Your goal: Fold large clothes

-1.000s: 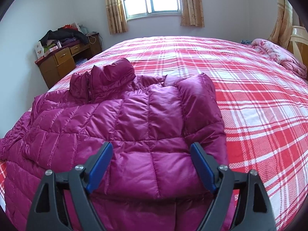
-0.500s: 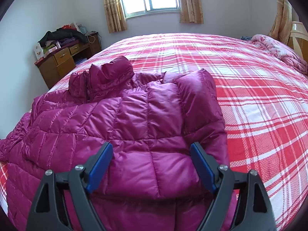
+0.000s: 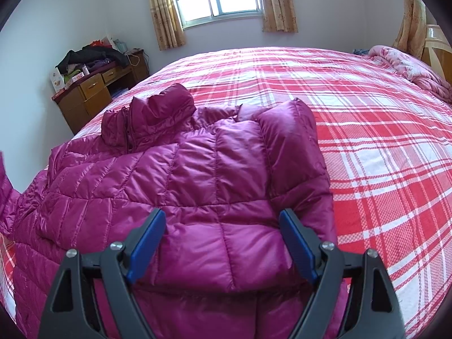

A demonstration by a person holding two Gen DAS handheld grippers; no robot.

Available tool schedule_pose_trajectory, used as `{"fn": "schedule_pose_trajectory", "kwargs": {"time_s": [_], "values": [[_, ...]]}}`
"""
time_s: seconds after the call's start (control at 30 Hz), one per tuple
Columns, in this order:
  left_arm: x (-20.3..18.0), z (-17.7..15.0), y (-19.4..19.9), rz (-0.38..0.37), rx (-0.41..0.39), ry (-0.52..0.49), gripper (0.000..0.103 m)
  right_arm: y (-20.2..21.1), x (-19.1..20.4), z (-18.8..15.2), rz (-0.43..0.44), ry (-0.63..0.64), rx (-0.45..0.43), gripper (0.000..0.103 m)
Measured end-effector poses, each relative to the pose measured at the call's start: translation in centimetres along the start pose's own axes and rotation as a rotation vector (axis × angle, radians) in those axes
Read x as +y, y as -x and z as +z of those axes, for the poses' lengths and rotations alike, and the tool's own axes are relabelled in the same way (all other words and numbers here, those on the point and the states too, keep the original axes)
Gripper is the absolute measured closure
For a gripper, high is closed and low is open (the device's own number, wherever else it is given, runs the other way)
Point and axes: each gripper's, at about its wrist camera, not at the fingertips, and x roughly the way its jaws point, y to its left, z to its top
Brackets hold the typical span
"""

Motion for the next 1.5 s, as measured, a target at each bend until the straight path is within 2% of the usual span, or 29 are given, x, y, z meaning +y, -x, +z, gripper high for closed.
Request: {"fn": "schedule_pose_trajectory", "kwargs": {"time_s": [0.07,0.13,0.2,0.3,0.4,0.43,0.57,0.7,0.8,0.87,0.97,1.03,1.1,1.13,1.23,1.3,1.37,1.43,1.5], "values": [[-3.5,-1.0,0.8,-0.095,0.015,-0.037,0.093,0.0,-0.1,0.0,0.003,-0.004,0.000,0.018],[-5.1,-1.7,0.5,-0.128,0.059,-0.026,0.093,0.0,-0.2,0.0,0.007,-0.007,-0.001,0.018],[-5.0,-2.5,-0.1,-0.113,0.104,0.005,0.093,0.1,-0.2,0.0,0.011,-0.011,-0.003,0.018],[-3.4,-2.9,-1.1,-0.089,0.129,0.032,0.093,0.1,-0.3,0.0,0.015,-0.013,-0.002,0.018],[-2.9,-4.0,-0.8,-0.100,0.155,-0.040,0.093,0.1,-0.3,0.0,0.018,-0.015,0.001,0.018],[-3.1,-4.4,-0.9,-0.101,0.163,-0.032,0.093,0.1,-0.3,0.0,0.019,-0.015,0.000,0.018],[-0.1,-5.7,-2.9,-0.040,0.263,0.042,0.092,0.0,-0.3,0.0,0.018,-0.015,0.002,0.018],[4.7,-6.5,-5.9,0.037,0.392,-0.001,0.091,0.0,-0.3,0.0,0.019,-0.013,0.003,0.017],[8.5,-6.6,-7.3,0.100,0.419,-0.004,0.090,0.0,-0.3,-0.1,0.021,-0.013,0.003,0.017],[10.6,-6.4,-8.1,0.091,0.430,0.050,0.087,0.0,-0.3,0.0,0.022,-0.013,0.004,0.017],[14.6,-7.0,-9.3,-0.084,0.488,0.331,0.063,0.0,-0.3,-0.1,0.023,-0.013,0.004,0.017],[16.4,-8.1,-9.3,-0.187,0.462,0.528,0.055,0.0,-0.3,0.0,0.025,-0.015,0.004,0.017],[16.4,-8.5,-9.0,-0.210,0.438,0.563,0.039,-0.1,-0.3,-0.1,0.028,-0.016,0.005,0.017],[16.0,-8.2,-8.8,-0.194,0.426,0.544,0.037,-0.1,-0.3,-0.1,0.030,-0.016,0.006,0.017],[14.7,-7.6,-8.5,-0.087,0.407,0.392,0.032,-0.1,-0.3,-0.1,0.033,-0.017,0.007,0.016],[13.1,-7.1,-9.1,-0.006,0.432,0.242,0.032,-0.1,-0.3,-0.2,0.036,-0.020,0.006,0.016],[11.3,-7.2,-10.1,0.036,0.470,0.116,0.032,-0.1,-0.4,-0.1,0.039,-0.022,0.007,0.016],[9.4,-7.9,-11.6,0.066,0.512,-0.018,0.032,-0.1,-0.4,-0.1,0.040,-0.023,0.008,0.016],[7.2,-9.2,-13.3,0.134,0.541,-0.144,0.032,-0.1,-0.4,-0.1,0.042,-0.023,0.008,0.016]]}}
